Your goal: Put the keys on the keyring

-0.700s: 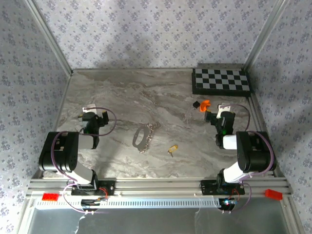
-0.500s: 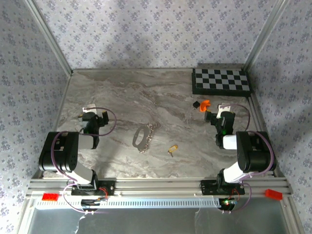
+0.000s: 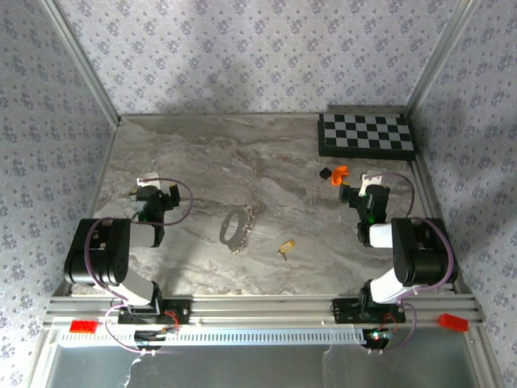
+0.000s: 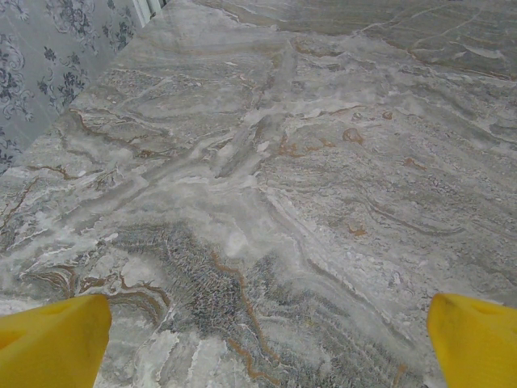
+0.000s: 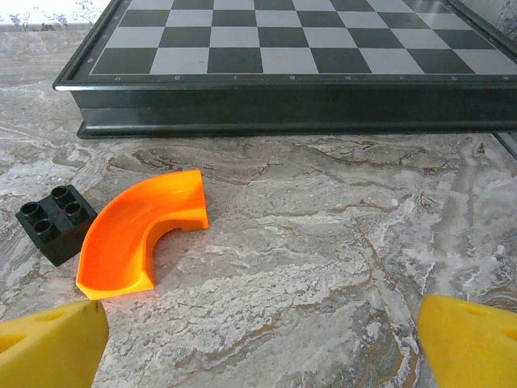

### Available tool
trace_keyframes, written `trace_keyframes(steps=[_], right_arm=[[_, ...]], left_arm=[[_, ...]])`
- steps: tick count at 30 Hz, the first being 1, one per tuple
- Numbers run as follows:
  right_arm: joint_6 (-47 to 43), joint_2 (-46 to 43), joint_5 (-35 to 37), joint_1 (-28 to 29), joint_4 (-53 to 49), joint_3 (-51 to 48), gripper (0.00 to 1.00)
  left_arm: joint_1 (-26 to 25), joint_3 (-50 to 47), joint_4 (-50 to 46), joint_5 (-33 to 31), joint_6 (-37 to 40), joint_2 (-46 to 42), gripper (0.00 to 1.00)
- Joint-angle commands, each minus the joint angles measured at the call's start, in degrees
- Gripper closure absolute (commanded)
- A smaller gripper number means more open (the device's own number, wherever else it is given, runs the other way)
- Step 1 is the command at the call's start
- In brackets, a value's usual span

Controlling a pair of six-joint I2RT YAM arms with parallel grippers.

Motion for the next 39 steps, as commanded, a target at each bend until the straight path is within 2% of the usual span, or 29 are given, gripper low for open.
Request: trace_keyframes(steps=[1, 39], right_arm=[[-0.82, 0.71, -0.20, -0.12, 0.10, 1.25, 0.00], [-0.95, 0.66, -0.17, -0.02, 0.27, 1.15, 0.00]], left_arm=[[0.35, 1.44, 2.35, -0.58, 0.62, 0.51, 0.00], [0.54, 1.44, 2.25, -0.44, 0.52, 0.48, 0.00]])
